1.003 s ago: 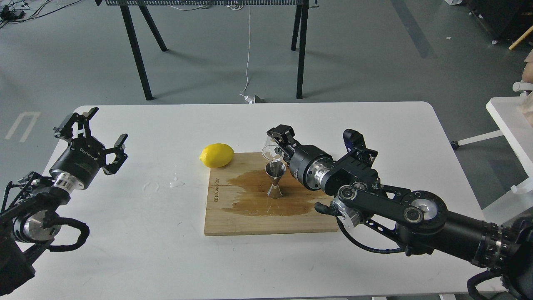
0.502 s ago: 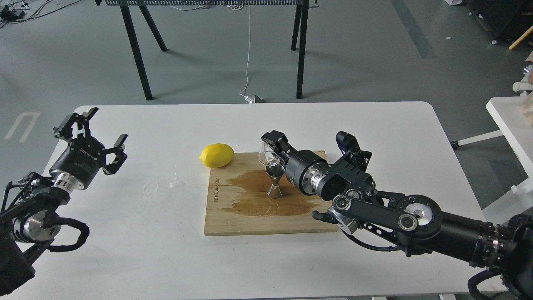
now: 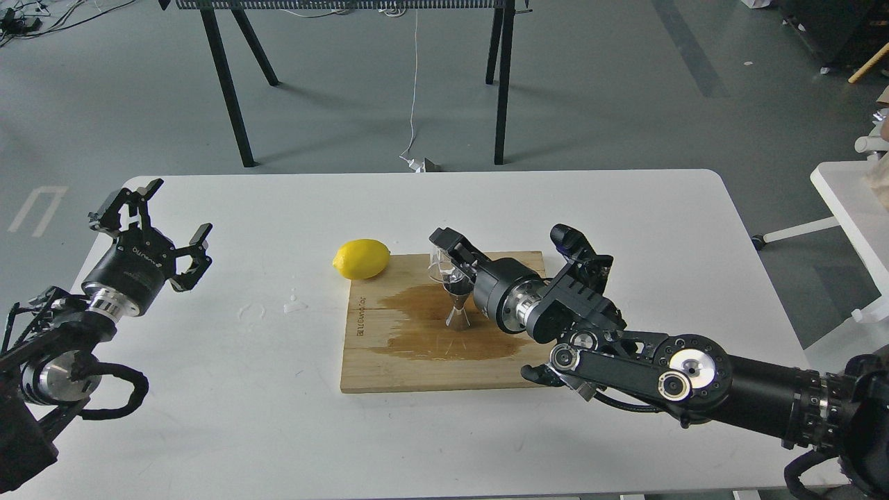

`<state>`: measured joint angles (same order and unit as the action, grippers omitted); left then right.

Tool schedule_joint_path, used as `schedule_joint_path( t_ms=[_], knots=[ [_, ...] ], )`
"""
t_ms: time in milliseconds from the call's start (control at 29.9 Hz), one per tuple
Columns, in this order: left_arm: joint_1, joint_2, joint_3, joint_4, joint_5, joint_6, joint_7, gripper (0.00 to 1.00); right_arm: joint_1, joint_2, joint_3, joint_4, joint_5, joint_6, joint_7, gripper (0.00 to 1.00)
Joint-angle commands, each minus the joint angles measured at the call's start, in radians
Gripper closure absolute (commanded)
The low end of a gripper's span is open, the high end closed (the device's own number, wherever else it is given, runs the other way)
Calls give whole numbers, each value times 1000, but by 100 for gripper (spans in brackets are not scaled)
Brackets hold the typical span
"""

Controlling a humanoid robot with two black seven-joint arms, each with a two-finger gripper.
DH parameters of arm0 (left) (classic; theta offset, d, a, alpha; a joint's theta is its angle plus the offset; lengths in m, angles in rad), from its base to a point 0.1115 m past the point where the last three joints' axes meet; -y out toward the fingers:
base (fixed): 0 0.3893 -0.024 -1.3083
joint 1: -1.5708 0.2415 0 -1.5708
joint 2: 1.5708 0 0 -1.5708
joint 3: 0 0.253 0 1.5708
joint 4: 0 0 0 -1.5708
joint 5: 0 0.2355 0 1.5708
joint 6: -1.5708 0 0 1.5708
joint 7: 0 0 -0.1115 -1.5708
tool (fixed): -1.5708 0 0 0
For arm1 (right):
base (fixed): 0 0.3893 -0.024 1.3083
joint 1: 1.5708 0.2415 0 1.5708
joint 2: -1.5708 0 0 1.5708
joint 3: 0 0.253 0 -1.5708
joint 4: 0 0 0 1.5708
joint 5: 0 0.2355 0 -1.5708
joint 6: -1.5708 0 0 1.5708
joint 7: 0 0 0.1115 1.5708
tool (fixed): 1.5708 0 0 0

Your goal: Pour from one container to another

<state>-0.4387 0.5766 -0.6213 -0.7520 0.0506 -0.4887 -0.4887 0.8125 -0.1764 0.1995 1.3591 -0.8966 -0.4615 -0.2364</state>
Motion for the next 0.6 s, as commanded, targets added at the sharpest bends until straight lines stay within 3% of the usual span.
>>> schedule_joint_path(
  t_ms=[0,568],
  knots=[
    [0,-1,0,0,0,0,0,6,1,0,-5,-5,-19,0,0,60],
    [0,0,0,-1,0,0,0,6,2,0,-6,-11,-62,0,3,60]
  ],
)
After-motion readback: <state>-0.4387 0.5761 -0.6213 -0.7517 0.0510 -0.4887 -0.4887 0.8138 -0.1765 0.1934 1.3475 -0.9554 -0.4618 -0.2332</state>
